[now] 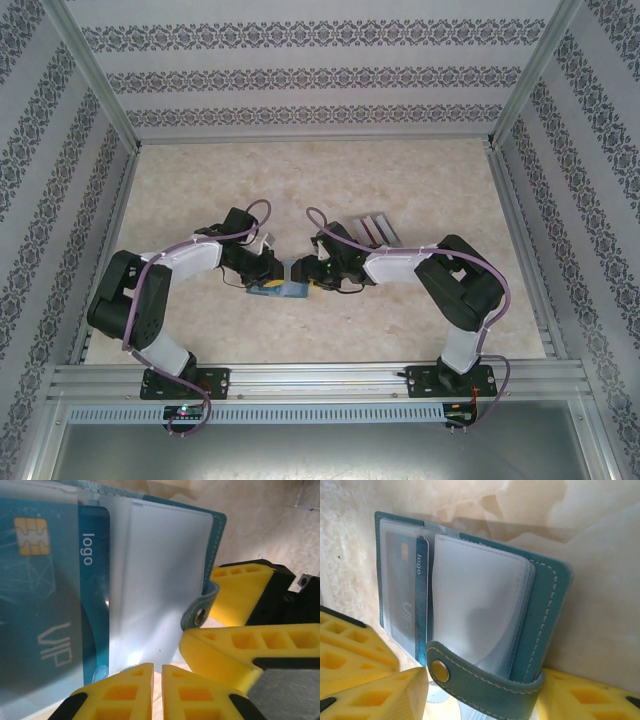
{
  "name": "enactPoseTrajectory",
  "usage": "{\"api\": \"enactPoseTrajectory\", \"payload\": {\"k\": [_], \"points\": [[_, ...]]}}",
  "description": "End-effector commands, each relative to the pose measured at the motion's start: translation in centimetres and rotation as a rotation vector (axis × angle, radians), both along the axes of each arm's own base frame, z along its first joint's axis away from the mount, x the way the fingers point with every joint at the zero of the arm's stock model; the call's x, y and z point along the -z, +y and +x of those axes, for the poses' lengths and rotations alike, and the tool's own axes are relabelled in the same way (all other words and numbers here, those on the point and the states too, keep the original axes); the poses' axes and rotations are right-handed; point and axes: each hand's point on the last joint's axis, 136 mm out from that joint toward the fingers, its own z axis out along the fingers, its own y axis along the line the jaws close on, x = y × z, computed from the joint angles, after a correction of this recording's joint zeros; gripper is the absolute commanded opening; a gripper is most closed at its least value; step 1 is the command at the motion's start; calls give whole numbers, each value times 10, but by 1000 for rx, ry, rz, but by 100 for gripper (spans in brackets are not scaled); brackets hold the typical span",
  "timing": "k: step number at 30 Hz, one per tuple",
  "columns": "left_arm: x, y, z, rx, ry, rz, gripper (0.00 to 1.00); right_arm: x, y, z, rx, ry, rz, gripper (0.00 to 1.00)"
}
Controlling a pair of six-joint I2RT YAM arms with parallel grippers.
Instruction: Put the credit cards into the card holder
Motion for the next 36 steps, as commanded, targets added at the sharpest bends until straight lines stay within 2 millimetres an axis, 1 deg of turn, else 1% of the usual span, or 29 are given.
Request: {"api": "enactPoseTrajectory", "payload": {"k": [1,6,10,16,18,22,24,26,28,30,31,32,33,34,36], "points": [[0,-12,4,40,-26,-42,13,42,3,2,8,-27,-26,59],[8,-20,4,53,-4,-50,13,43,3,2,9,-21,-22,58],[13,-19,3,54,5,-37,11,45,3,1,7,-17,-22,58],[13,-17,3,52,1,-28,12,47,0,0,14,-10,-21,57],[11,-16,3,53,-8,-16,12,41,-1,1,25,-23,-11,57],[2,-10,6,50,-45,23,14,19,-7,6,51,-48,2,58],[0,-8,8,47,-50,35,14,11,-11,6,62,-56,1,58],[2,-6,9,46,-47,52,14,7,-14,5,72,-49,8,56],[1,-5,10,44,-52,59,14,7,-19,1,82,-35,9,55],[-3,-2,13,32,-69,71,21,9,-25,-4,91,-32,0,54],[-6,-1,13,32,-82,80,26,10,-27,-7,93,-32,0,54],[-7,0,14,31,-92,88,33,10,-30,-8,98,-34,-2,54],[-8,1,13,38,-94,92,44,10,-33,-10,103,-36,-5,54],[-7,1,12,44,-90,97,52,9,-36,-11,109,-44,-4,54],[-5,1,9,60,-90,109,61,5,-40,-12,121,-67,9,54]]}}
